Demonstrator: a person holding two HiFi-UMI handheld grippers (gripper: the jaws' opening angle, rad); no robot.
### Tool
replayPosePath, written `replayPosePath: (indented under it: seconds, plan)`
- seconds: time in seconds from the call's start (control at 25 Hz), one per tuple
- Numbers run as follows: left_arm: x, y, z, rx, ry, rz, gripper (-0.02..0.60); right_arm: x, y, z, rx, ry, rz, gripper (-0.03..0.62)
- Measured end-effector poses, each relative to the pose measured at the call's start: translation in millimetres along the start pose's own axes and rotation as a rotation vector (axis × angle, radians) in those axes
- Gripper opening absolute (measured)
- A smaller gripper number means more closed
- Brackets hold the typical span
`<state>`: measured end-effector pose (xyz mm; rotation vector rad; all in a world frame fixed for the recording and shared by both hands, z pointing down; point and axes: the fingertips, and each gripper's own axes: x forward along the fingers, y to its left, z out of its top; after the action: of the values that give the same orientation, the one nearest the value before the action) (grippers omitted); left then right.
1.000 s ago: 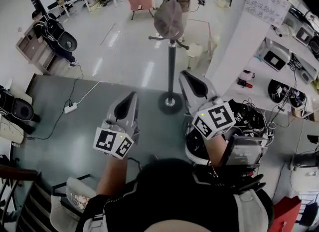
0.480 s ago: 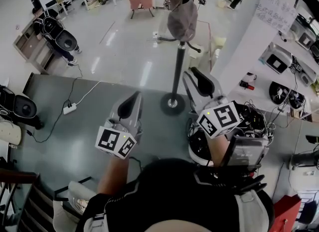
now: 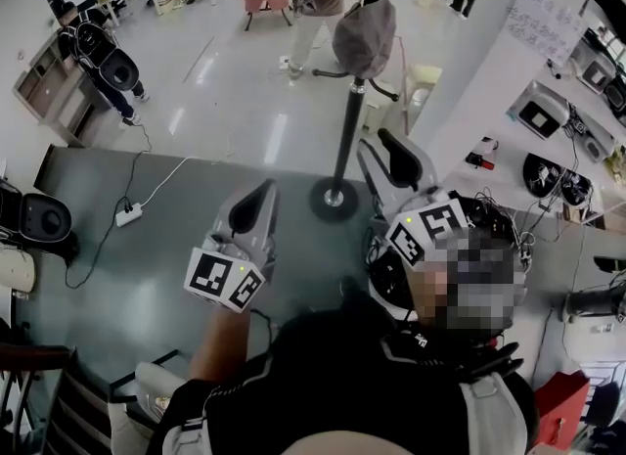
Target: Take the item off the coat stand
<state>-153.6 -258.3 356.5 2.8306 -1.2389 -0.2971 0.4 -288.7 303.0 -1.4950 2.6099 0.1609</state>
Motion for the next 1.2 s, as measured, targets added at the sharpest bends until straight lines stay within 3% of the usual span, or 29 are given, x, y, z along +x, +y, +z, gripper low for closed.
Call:
replayPosePath:
  seconds: [0.44, 0.76, 1.2]
  plan:
    - [58, 22, 2, 0.020, 0.003, 0.030, 0.014, 43, -51, -5, 0.020, -0.017, 0.011, 0.166]
    - [108, 39, 6, 0.038, -0.008, 0.044, 0.014, 79, -104, -4, 0.022, -0.034, -0.007, 0.218]
    - [136, 65, 10, 0.058, -0.010, 0.092, 0.014, 130, -148, -19, 0.033, -0.022, -0.035, 0.245]
